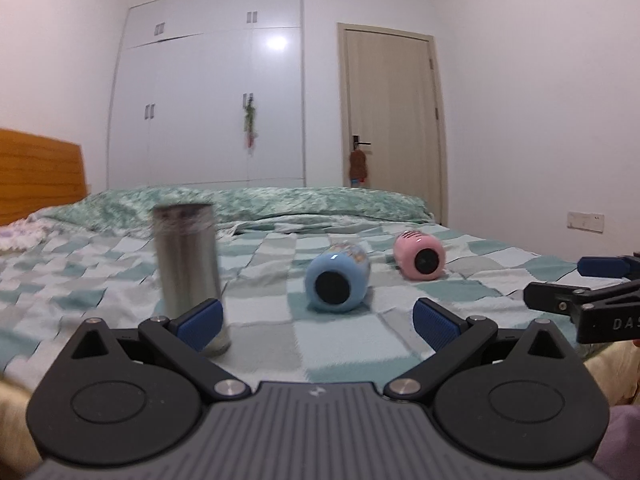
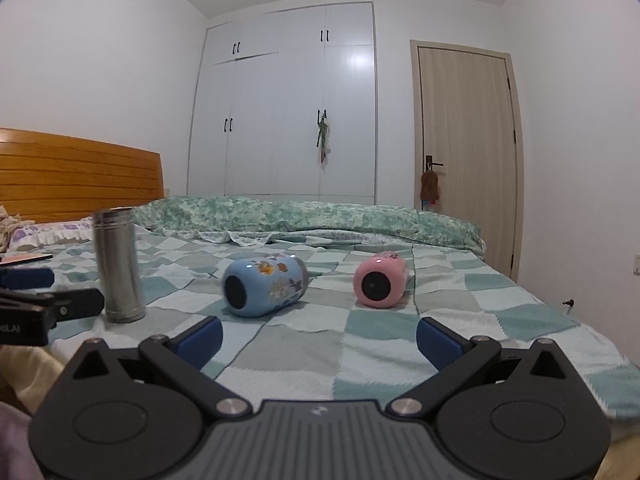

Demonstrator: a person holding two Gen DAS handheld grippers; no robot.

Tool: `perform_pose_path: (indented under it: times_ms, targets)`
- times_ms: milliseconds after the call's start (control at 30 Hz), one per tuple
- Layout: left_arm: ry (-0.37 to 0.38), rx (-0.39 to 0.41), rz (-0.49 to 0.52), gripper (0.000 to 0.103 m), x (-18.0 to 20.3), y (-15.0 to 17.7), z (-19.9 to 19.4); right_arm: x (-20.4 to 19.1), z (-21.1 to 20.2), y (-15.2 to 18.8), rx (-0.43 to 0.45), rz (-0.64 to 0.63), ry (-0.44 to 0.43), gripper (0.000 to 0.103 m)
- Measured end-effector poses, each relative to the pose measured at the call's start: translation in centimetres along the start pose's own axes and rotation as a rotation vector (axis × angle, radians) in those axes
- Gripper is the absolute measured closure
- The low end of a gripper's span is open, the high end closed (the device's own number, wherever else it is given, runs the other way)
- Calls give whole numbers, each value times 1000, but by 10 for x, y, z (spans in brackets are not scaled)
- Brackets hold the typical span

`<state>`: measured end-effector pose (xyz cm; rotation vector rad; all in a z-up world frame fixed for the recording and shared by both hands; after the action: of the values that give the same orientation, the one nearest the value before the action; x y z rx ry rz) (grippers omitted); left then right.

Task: Flip cup upright
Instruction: 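Move the left tool to the blue sticker cup and close around it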

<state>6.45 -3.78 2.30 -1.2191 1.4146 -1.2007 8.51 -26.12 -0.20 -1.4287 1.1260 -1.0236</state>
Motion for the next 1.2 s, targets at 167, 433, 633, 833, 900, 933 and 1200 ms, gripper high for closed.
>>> perform_pose_path:
  times_ms: [167,433,633,833,900,933,1200]
  targets:
    - [29,-23,40,0,17,-20,36,20,21,-13,-14,-7,3,0]
    - [102,-92,113,0,39,-54,106,47,59,-34,-52,-33,6,0]
    - [148,-164,160,0,43,-71,164,61,94,-43,-90,-40,10,0]
    - [195,-264,194,0,38,-74,216,65,133,-46,-132,-58,11,0]
    - [211,-299,203,0,35,-75,231,66,145,-48,-151,-58,10,0]
    - [218,-315,213,0,34,-75,239,66,151,-48,-158,-56,6,0]
    - [276,-502,279,0,27,-64,292,68,186,-52,-218,-66,18,0]
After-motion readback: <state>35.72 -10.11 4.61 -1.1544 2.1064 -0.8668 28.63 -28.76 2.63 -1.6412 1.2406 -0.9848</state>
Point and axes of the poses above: each gripper's, at about its wrist camera, not at the fingertips, and z roughly the way its jaws point, x to its right, y to its underside, the point moved 2 cm from there along z, roughly the way its jaws point, and after that the axes turned 1 degree about -z, right-handed, at the moved point
